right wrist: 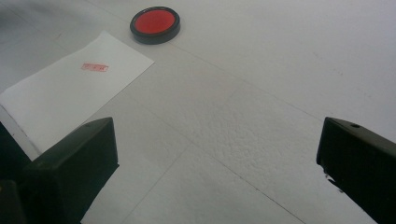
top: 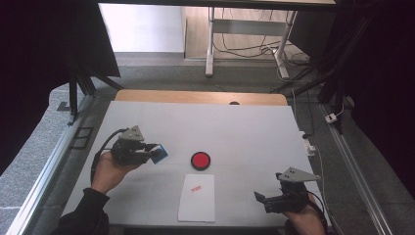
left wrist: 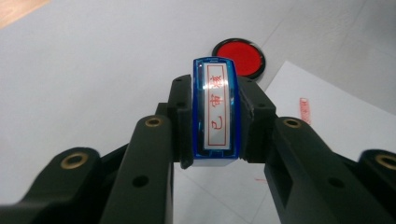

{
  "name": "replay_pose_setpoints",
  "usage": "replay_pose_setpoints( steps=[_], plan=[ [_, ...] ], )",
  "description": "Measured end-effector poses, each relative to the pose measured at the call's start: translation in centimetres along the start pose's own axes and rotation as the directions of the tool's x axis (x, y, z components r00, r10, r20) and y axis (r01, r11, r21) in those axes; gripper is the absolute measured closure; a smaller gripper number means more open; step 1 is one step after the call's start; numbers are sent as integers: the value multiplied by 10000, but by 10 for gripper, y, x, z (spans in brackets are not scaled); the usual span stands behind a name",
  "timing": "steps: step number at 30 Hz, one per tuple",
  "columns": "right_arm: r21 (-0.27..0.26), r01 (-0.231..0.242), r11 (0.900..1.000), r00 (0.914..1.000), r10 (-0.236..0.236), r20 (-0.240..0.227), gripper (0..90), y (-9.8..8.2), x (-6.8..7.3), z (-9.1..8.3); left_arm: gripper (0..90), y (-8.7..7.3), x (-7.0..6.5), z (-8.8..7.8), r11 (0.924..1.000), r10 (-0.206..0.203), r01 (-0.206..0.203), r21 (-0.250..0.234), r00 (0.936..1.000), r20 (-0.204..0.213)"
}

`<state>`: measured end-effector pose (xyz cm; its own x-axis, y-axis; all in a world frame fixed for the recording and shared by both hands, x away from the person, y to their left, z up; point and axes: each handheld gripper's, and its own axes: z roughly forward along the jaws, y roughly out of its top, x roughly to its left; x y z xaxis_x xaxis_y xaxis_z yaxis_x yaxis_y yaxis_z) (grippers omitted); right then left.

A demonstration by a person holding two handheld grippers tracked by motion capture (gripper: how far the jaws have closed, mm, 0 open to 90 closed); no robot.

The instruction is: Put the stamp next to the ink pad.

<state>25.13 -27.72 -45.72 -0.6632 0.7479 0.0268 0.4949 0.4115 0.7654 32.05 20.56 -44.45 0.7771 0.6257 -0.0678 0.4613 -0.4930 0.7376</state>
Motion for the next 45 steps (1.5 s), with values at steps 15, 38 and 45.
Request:
replay_pose_setpoints(
  steps=[15, 38, 45],
  plan=[
    [111, 128, 9999, 9999, -127, -60, 0, 0, 1, 0, 699, -14, 19, 11, 9945, -899, 928, 495, 9943, -574],
    [300, 332, 9990, 9994, -329, -112, 0, 0, 2, 2, 698, -32, 37, 36, 9760, -1355, 1533, 1549, 9835, -1197],
    [344, 355, 9988, 9993, -352, -83, 0, 0, 3, 1, 692, -33, 35, 42, 9708, -1237, 1461, 1901, 9844, -1248]
  ],
)
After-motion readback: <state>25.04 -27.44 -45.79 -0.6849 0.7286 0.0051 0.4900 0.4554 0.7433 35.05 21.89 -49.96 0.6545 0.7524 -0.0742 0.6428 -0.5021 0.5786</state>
